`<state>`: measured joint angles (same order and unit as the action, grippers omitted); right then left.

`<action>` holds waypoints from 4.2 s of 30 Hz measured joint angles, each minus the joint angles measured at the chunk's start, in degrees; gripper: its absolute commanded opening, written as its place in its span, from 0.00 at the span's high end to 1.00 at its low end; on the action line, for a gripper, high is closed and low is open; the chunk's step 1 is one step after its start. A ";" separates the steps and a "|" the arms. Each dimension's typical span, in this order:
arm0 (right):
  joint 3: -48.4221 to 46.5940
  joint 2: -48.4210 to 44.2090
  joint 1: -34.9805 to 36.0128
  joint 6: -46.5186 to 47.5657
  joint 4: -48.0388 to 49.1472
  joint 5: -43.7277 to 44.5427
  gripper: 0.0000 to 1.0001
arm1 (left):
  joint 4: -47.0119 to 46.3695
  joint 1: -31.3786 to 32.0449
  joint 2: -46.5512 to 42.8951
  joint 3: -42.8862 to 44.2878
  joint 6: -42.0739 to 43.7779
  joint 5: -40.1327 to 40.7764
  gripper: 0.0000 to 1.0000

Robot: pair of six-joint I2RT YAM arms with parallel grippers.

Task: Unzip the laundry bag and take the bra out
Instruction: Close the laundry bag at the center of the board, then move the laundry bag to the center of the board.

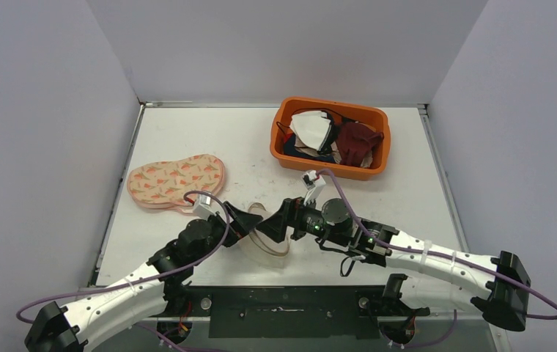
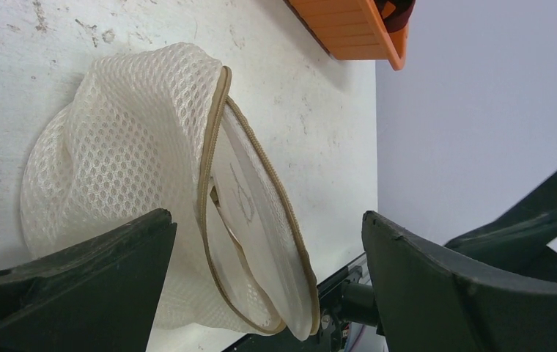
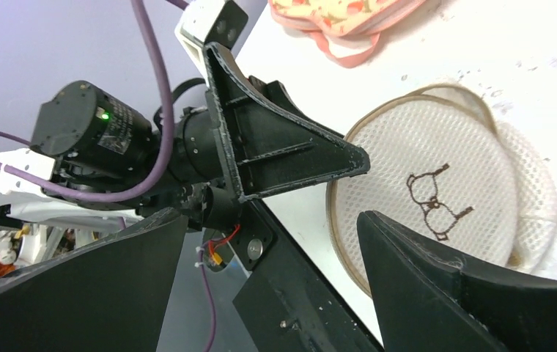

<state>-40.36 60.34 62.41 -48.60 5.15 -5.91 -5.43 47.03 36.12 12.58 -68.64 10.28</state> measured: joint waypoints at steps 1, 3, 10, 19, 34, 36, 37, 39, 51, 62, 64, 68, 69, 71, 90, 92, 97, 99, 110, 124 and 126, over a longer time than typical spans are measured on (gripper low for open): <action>-0.15 -1.01 -0.02 0.44 -0.94 0.72 0.10 | -0.04 0.00 0.52 0.11 0.00 0.00 0.06; -0.46 -2.97 -0.02 1.38 -2.67 2.03 0.10 | -0.04 0.00 1.36 0.22 -0.11 -0.04 0.13; -0.52 -6.99 -0.02 3.19 -6.80 5.57 0.10 | -0.68 0.00 1.57 0.11 -0.24 -0.31 0.45; 4.31 -9.84 -0.87 3.30 -8.35 8.00 0.10 | -2.16 -0.07 0.66 -2.95 0.02 -0.11 0.54; 12.87 0.22 -8.44 2.84 -1.84 6.05 0.13 | -3.78 -0.66 4.50 -3.87 2.10 0.61 0.89; 12.85 3.37 -8.44 2.95 0.02 5.09 0.16 | -3.56 -0.72 4.50 -4.17 2.27 1.16 0.91; 12.85 4.94 -8.44 2.95 0.74 4.70 0.17 | -3.28 -0.72 4.46 -4.33 2.40 1.42 0.92; 12.83 7.89 -8.50 2.91 1.92 3.96 0.20 | -2.64 -0.76 4.42 -4.63 2.60 1.95 0.95; 12.83 18.62 -8.87 1.18 8.59 0.33 0.38 | -0.94 -1.01 2.32 -7.61 2.62 4.28 1.00; 12.35 24.13 -8.87 0.42 13.55 -2.56 0.54 | -1.09 -1.03 0.31 -8.72 1.84 4.33 1.00; 12.07 25.00 -8.85 0.33 14.03 -2.82 0.60 | -1.40 -1.03 0.31 -8.96 1.79 4.31 1.00; 11.32 26.69 -8.83 0.09 14.56 -3.30 0.52 | -1.62 -1.07 0.31 -9.14 1.77 4.28 1.00; 11.23 26.69 -8.79 0.09 14.49 -3.32 0.43 | -1.68 -1.07 0.28 -9.14 1.77 4.28 1.00; 10.91 26.38 -8.61 -0.13 14.36 -3.23 0.31 | -1.68 -1.07 0.09 -9.14 1.77 4.26 1.00; 9.92 17.53 -6.88 2.78 6.29 -0.22 0.41 | -4.66 -1.07 -4.46 -9.44 -0.70 0.98 1.00; 9.62 19.17 -6.88 2.86 6.47 -0.68 0.43 | -4.79 -1.07 -4.39 -9.44 -0.90 0.81 1.00; 8.57 23.45 -6.88 2.99 7.15 -1.92 0.53 | -4.87 -1.07 -4.37 -9.46 -1.22 0.52 1.00; 8.24 24.55 -6.88 2.97 7.85 -2.49 0.64 | -4.90 -1.07 -4.37 -9.46 -1.25 0.44 1.00; 8.11 19.89 -7.30 3.69 3.67 -0.11 0.95 | -4.33 -1.29 -5.07 -9.73 -1.44 0.44 1.00; 0.98 -4.15 0.31 9.22 -17.33 17.84 0.95 | 4.61 -1.25 -2.14 2.78 0.98 -3.50 1.00; 0.98 -5.07 1.09 9.18 -18.75 19.34 0.95 | 6.08 -0.94 -1.38 4.52 1.88 -3.93 1.00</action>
<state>-39.38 55.27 63.51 -39.42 -13.61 13.43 0.64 46.09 34.74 17.10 -66.76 6.35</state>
